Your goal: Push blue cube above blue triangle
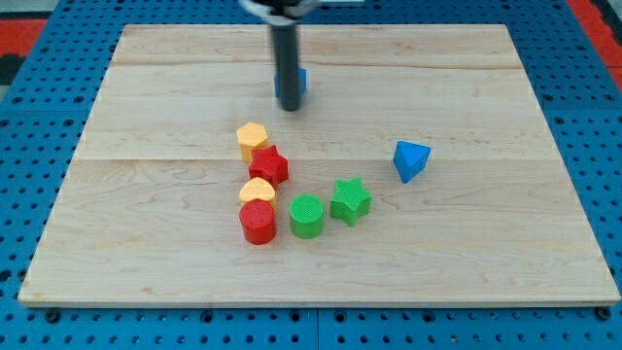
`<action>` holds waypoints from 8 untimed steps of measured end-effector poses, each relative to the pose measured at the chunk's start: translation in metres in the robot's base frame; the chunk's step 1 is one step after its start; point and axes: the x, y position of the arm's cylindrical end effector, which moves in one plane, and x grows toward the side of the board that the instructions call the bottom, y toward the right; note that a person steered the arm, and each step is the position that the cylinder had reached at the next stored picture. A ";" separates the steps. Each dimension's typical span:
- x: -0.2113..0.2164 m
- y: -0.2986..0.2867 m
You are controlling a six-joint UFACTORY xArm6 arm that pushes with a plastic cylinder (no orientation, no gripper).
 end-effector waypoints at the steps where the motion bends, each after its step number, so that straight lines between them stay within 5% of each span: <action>1: -0.023 0.025; 3: 0.014 -0.049; 4: -0.014 -0.099; 6: -0.073 0.020; 8: -0.084 0.102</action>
